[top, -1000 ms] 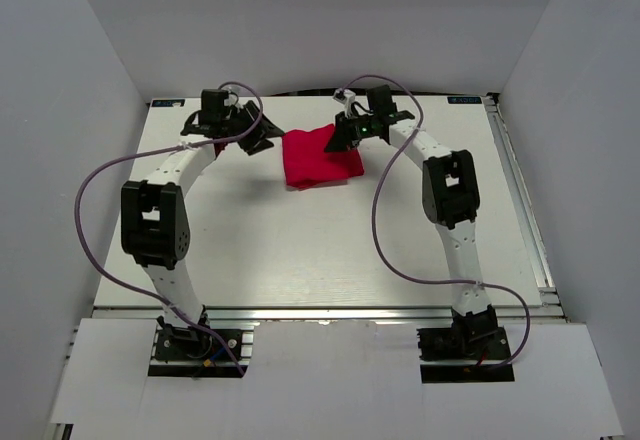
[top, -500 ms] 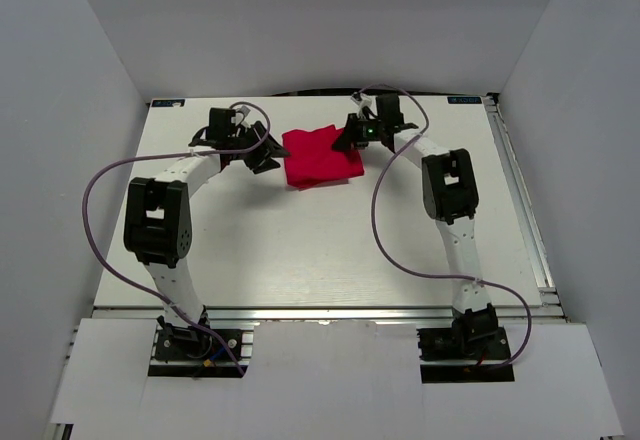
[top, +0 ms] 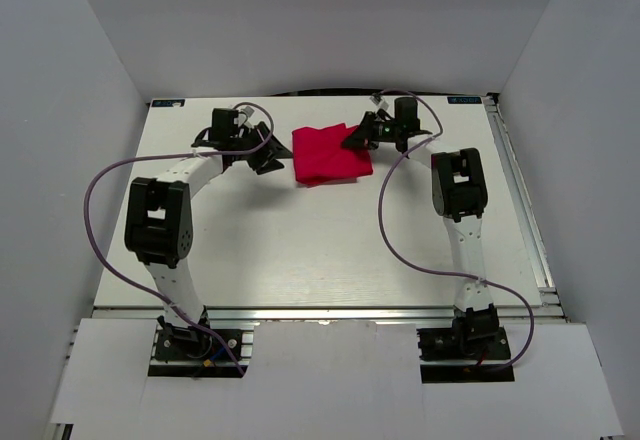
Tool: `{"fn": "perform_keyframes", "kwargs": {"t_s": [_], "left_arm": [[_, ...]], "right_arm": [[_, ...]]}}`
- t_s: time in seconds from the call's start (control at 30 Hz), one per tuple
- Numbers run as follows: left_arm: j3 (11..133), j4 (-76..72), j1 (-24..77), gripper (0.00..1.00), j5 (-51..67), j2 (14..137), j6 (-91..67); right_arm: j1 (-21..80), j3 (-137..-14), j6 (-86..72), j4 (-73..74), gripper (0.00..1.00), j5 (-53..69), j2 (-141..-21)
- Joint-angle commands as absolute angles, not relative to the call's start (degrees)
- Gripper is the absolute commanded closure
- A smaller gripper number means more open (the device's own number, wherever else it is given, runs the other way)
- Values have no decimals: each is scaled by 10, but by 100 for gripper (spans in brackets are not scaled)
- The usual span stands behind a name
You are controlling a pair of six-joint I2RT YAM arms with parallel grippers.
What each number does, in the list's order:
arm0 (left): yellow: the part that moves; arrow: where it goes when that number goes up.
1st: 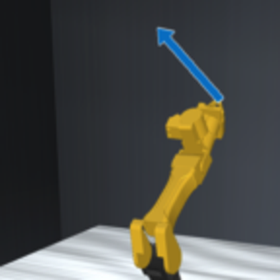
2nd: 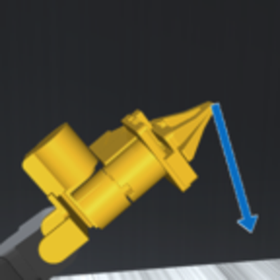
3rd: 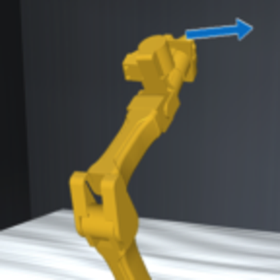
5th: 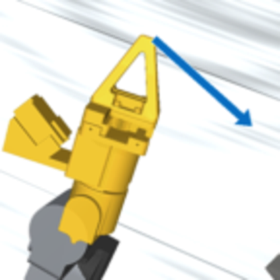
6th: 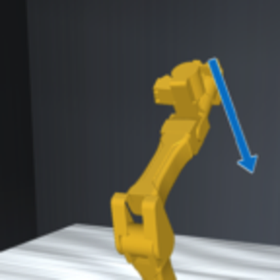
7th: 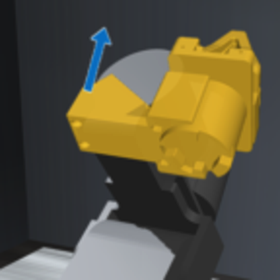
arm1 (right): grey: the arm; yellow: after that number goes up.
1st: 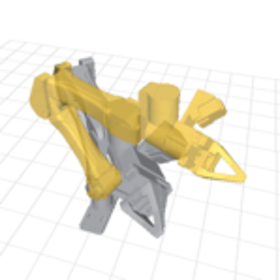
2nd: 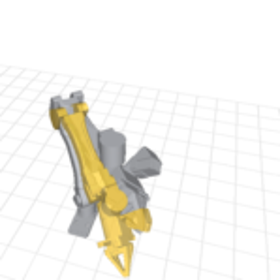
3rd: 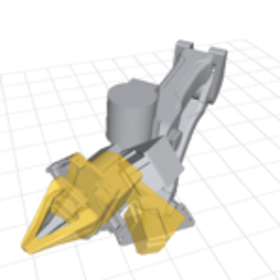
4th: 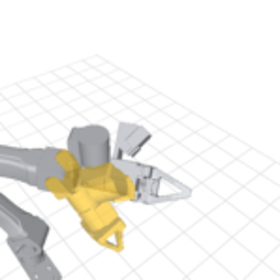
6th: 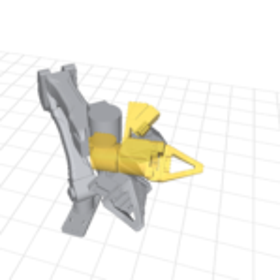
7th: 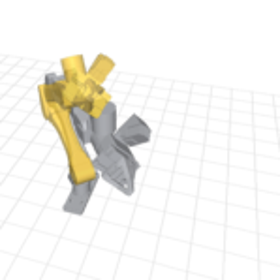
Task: Fold and stack the t-shirts
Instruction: Fold the long partially folded tshirt into a neat square, then smooth out wrinkles on the folded tshirt
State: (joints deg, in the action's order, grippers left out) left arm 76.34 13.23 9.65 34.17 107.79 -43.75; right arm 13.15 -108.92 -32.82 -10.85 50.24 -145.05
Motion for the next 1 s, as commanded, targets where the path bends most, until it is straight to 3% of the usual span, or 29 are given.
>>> {"fn": "perform_keyframes", "kwargs": {"t_s": [0.0, 0.23, 0.67, 0.97], "left_arm": [[775, 120, 108, 40, 364, 1067, -431], [806, 108, 133, 41, 392, 1103, -424], [813, 98, 145, 41, 402, 1129, -431], [802, 91, 145, 41, 397, 1118, -433]], "right_arm": [[133, -1086, -437, -252, 96, 599, -1437], [133, -1114, -509, -345, 95, 599, -1427], [134, -1198, -459, -226, 91, 439, -1510], [134, -1153, -428, -149, 92, 415, -1511]]}}
